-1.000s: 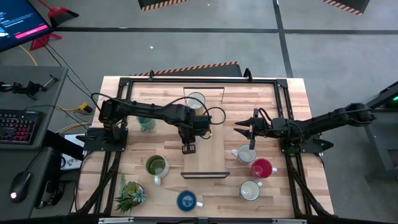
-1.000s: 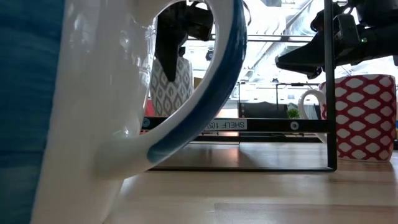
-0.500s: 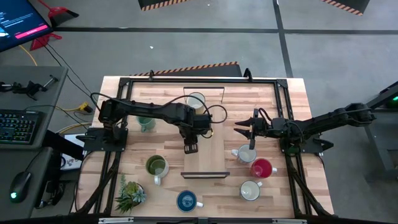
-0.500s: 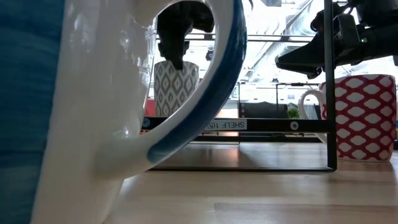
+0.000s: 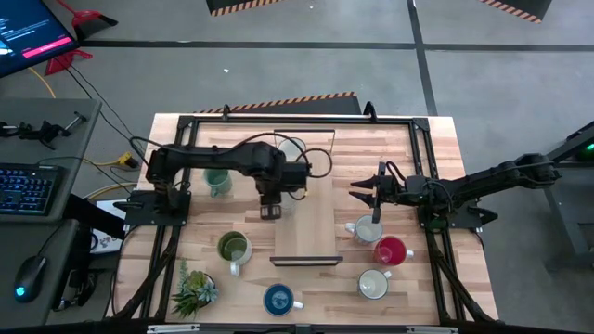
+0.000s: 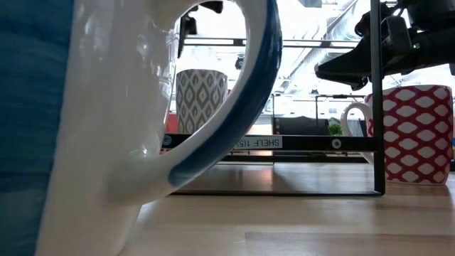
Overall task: Place coffee mugs
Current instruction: Put the white and red patterned mug on the shelf
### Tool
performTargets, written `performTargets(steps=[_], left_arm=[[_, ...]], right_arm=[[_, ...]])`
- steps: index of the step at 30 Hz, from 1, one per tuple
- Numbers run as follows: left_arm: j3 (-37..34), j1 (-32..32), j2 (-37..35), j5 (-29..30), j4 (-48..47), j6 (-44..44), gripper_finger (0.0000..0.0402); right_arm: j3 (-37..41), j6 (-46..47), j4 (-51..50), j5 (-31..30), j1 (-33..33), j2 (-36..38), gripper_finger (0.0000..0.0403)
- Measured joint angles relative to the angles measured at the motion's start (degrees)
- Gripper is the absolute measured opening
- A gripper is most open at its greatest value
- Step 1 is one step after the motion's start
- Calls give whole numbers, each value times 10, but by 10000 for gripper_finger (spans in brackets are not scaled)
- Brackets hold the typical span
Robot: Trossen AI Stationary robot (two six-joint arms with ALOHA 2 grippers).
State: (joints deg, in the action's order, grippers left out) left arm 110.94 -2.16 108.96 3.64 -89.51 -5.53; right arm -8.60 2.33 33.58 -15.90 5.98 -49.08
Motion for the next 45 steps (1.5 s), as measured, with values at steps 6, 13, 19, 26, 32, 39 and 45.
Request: performTargets(steps=[6,13,19,26,32,39,45], left_arm=[[-44,-13,-65,-16,-7,79,110],[-196,-9,-239,-15,16,25,110],[-344,-5,-427,-15,112,-57,110],[-494,-5,-627,16,223,-127,110],[-640,-5,-757,17,316,-167,110],[-816,-7,-869,-27,503,-229,110],[-901,-7,-892,-4,670,-181,110]], right_arm=[[0,3,-19,1,0,0,112],[0,7,-28,1,0,0,112],[0,9,-25,3,0,0,112],[0,9,-25,3,0,0,112],[0,9,-25,-2,0,0,112],[0,17,-25,-3,0,0,112],[0,17,-25,-6,0,0,112]])
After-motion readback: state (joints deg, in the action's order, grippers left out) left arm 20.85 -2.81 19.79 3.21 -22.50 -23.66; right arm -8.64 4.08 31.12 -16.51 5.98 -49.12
